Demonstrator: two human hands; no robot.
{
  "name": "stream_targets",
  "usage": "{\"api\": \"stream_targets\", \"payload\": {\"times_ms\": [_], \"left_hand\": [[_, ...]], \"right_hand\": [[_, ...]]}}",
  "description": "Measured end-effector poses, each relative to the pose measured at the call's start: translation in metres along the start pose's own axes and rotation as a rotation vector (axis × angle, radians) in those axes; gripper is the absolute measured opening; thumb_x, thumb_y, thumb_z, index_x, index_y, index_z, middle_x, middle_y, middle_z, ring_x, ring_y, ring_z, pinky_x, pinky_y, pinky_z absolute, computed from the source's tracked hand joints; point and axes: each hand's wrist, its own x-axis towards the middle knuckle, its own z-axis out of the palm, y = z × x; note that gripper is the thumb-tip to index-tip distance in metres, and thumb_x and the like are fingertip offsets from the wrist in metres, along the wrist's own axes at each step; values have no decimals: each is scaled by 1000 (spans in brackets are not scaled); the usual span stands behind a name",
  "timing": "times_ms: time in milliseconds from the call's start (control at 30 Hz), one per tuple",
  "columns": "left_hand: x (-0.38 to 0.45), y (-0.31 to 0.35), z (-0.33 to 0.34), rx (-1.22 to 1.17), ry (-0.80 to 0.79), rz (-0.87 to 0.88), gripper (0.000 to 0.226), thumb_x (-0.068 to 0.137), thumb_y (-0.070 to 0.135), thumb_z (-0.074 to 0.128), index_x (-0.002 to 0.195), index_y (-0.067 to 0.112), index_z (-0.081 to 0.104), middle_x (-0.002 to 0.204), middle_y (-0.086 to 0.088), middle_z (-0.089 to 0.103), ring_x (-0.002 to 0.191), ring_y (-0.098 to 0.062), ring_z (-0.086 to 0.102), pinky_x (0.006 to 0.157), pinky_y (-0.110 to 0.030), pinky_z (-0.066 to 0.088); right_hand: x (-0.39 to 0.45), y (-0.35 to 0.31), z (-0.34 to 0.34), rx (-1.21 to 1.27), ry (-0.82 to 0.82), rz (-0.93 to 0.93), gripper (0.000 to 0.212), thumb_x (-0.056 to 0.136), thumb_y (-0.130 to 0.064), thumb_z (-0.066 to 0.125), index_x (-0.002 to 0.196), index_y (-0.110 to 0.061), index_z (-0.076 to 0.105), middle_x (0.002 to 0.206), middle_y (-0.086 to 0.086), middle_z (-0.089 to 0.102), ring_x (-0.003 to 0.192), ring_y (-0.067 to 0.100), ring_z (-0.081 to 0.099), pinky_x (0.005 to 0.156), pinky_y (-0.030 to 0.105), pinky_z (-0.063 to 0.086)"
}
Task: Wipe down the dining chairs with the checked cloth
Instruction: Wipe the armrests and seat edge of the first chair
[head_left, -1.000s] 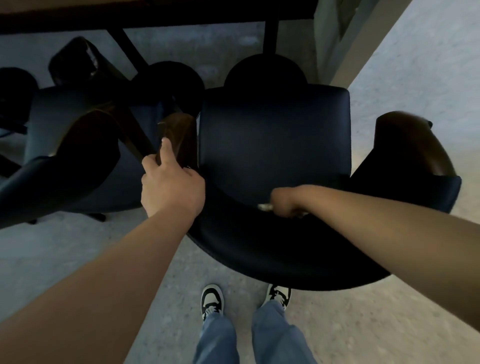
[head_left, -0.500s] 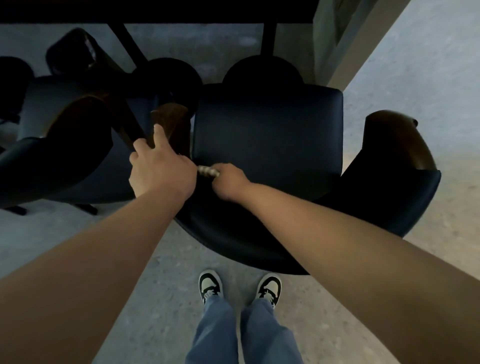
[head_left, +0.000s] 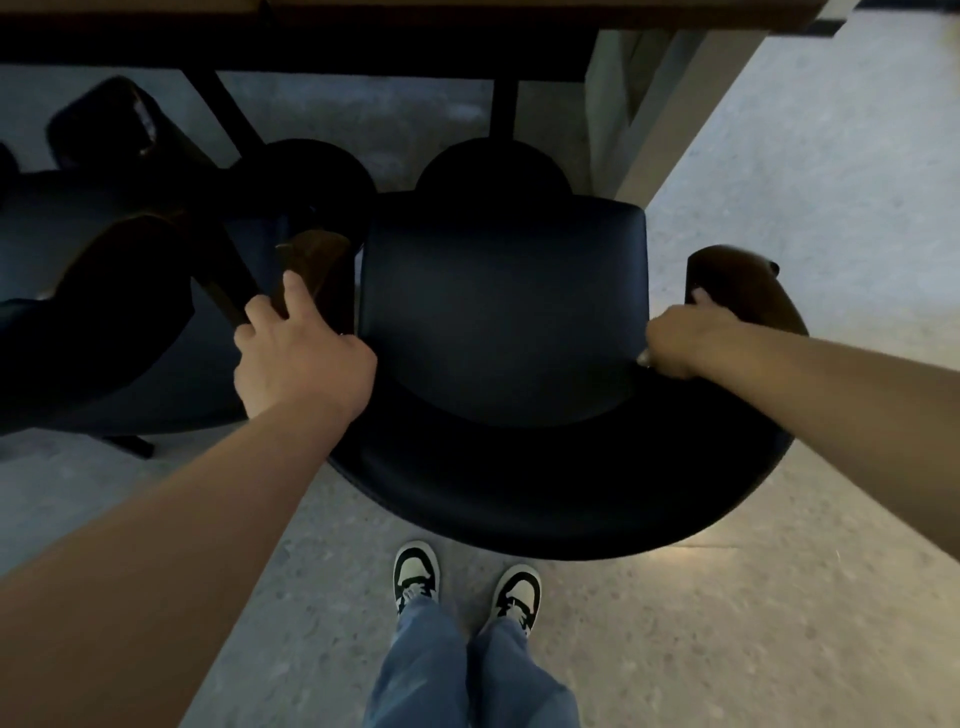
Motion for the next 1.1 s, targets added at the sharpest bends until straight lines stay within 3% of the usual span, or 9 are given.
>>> {"api": "stream_targets", "payload": {"times_ms": [167, 267, 433, 533, 667, 733, 900, 967, 1100], "left_hand": [[-1, 0, -1, -4, -12, -2, 72, 94, 31, 45, 155, 22, 7, 155, -15, 17, 134, -39, 28, 95, -50, 41], [-1, 0, -1, 0, -12, -10, 72, 94, 31, 44, 155, 22, 7, 155, -15, 17, 134, -40, 29, 94, -50, 41], [-2, 1, -1, 3, -15, -21, 71, 94, 31, 44, 155, 23, 7, 155, -14, 17, 133, -39, 30, 93, -49, 41], [-2, 2, 0, 5, -12, -23, 71, 94, 31, 44, 155, 23, 7, 154, -14, 18, 133, -39, 30, 93, -49, 42], [-1, 1, -1, 3, -14, -22, 71, 94, 31, 44, 155, 23, 7, 154, -15, 19, 132, -39, 31, 93, -49, 42], [-2, 1, -1, -2, -18, -21, 72, 94, 30, 44, 155, 23, 7, 154, -15, 19, 132, -39, 31, 93, -48, 42], [-2, 2, -1, -1, -16, -24, 72, 94, 31, 44, 155, 24, 7, 154, -14, 19, 132, -38, 32, 93, -48, 41], [-1, 1, -1, 3, -16, -26, 72, 94, 31, 44, 155, 24, 7, 154, -14, 19, 132, -38, 32, 92, -47, 42], [-1, 1, -1, -9, -21, -30, 74, 92, 30, 46, 155, 23, 8, 153, -14, 21, 131, -38, 33, 93, -47, 41]], "right_hand": [[-11, -40, 2, 8, -78, -83, 38, 94, -21, 53, 128, -6, 55, 133, 14, 54, 120, 31, 54, 100, 40, 45], [-33, -107, -5, 204, -39, -216, 36, 95, -14, 46, 126, -1, 57, 133, 14, 55, 121, 30, 55, 96, 35, 46], [-76, -185, -34, 921, 82, -280, 26, 96, -13, 44, 103, 4, 62, 116, 22, 61, 106, 35, 59, 77, 29, 46], [-105, -184, -31, 998, 262, -403, 23, 92, -10, 46, 81, 1, 63, 101, 19, 67, 95, 35, 62, 70, 29, 46], [-137, -168, -10, 926, 440, -631, 26, 82, -1, 44, 95, -5, 66, 98, 15, 68, 91, 34, 62, 79, 42, 52], [-123, -150, -4, 768, 368, -603, 29, 80, -1, 43, 97, -7, 65, 101, 18, 68, 96, 37, 62, 78, 35, 51], [-61, -112, -5, 488, -26, -213, 25, 91, -13, 49, 107, 1, 62, 108, 20, 64, 93, 33, 63, 72, 29, 45], [-66, -132, -15, 655, -18, -221, 18, 92, -16, 51, 99, -3, 61, 106, 20, 64, 82, 30, 60, 66, 27, 43], [-92, -196, -54, 1056, 139, -375, 21, 94, -12, 44, 90, 0, 61, 106, 19, 63, 92, 32, 59, 67, 28, 40]]}}
